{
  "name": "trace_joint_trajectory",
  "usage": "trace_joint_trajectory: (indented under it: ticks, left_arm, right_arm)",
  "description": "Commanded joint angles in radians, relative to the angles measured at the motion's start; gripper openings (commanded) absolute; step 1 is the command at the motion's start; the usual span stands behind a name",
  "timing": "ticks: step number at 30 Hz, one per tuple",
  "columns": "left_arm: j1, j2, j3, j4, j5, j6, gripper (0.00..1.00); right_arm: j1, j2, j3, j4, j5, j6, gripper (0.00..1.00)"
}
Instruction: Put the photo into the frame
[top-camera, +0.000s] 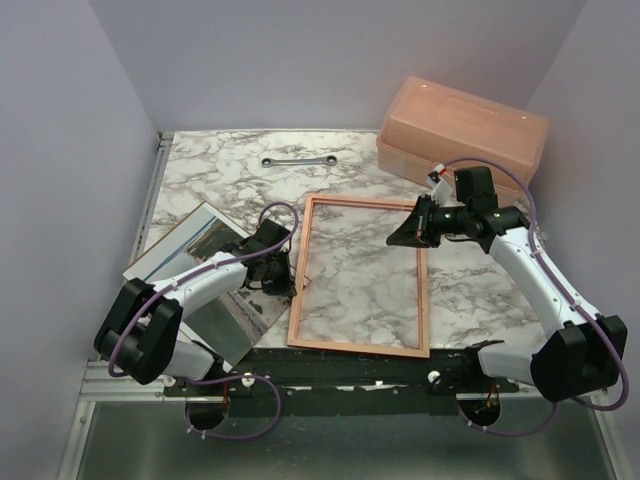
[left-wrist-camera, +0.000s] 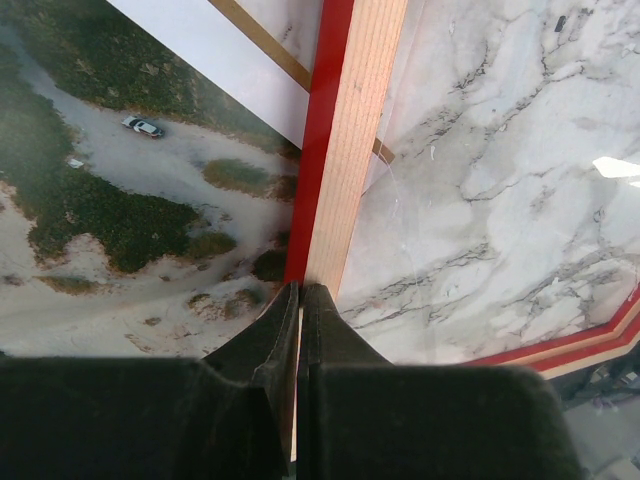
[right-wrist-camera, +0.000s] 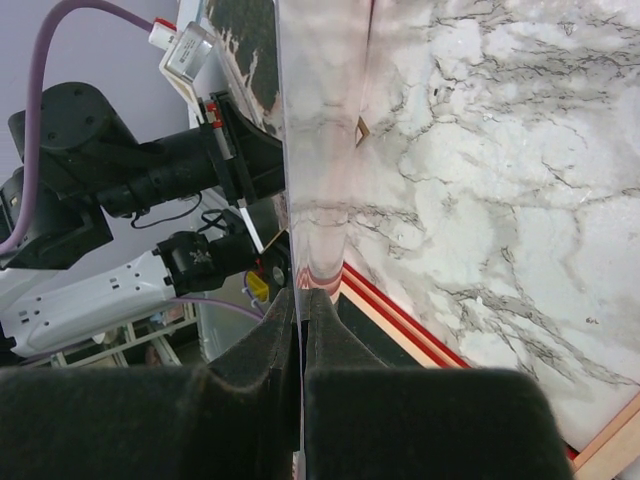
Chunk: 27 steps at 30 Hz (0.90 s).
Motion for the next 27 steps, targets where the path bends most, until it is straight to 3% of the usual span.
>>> trace_joint_trajectory:
  ticks: [1,11,27]
  left_arm:
    - [0.003,0.059,-0.052,-0.053,-0.101,0.035,0.03]
    - [0.004,0.060,-0.050,-0.054,-0.102,0.036,0.03]
    - [0.004,0.063,-0.042,-0.063,-0.110,0.042,0.03]
  right_arm:
    - [0.000,0.015,0.013,0.038,-0.070,0.027,0.00]
    - [0.001,-0.001,0.024,0.116,-0.123,0.108,0.00]
    - [-0.001,0.037,-0.038,0.077,-0.018,0.033,0.01]
